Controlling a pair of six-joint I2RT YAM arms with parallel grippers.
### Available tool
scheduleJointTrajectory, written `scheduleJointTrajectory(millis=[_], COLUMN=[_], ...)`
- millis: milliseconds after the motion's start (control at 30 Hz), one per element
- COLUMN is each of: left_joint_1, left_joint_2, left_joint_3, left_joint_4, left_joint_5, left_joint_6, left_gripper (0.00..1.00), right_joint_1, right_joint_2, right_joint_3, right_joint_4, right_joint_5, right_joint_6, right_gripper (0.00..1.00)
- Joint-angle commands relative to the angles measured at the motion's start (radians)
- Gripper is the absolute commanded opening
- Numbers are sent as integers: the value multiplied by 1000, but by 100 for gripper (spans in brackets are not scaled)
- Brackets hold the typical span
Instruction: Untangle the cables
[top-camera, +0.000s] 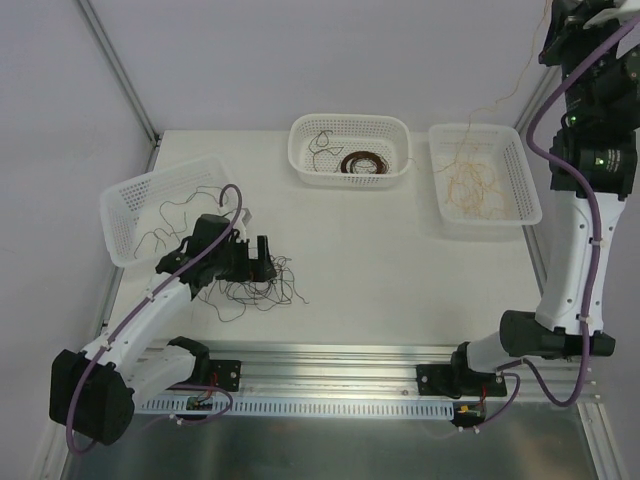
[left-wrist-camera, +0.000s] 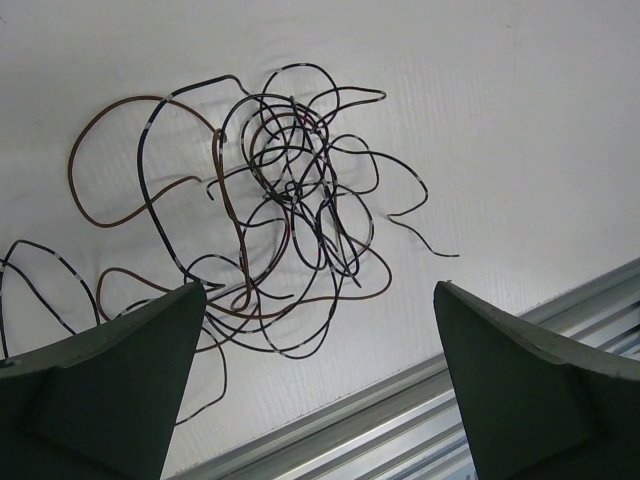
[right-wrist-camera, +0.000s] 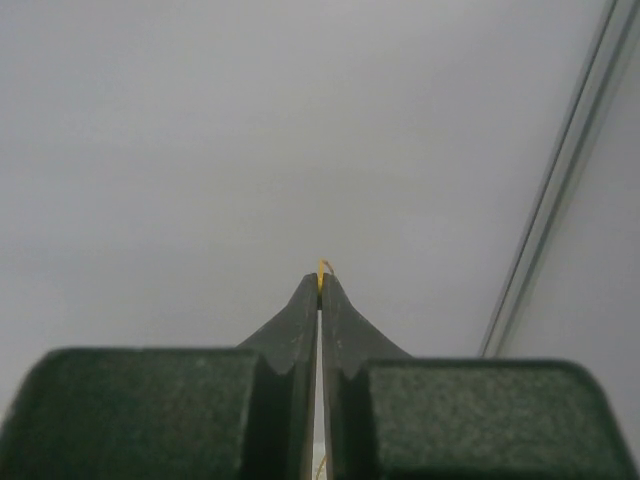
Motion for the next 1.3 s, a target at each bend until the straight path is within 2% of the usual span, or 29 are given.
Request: scheduleJointTrajectory(millis=[0,167,400,600,733,1033,1267], left_joint_1=[-2,-2,-2,-2,-2,-2,-2], left_joint_2=[23,61,115,169,204,268,282], left_joint_3=[25,36,65,82,92,98,85], left_joint_4=[28,31,32,43,46,54,54], left_joint_5=[15,20,26,20,23,40,46], left_joint_6=[29,31,31,28,22,12,6], left_gripper=[99,99,99,99,99,99,99], right_joint_1=[-26,-36,-75,-129,-146,-207,-214], right_joint_2=[67,119,202,243,251,236,320], right_joint_3=[-46,-84,46,62,-7,-314,-446], right_joint_4=[96,155,156,155,155,185,96], right_joint_5=[29,37,25,23,14,49,-7], right_joint_6=[-20,21,73,99,90,118,144], right_gripper=[1,1,1,1,1,2,7])
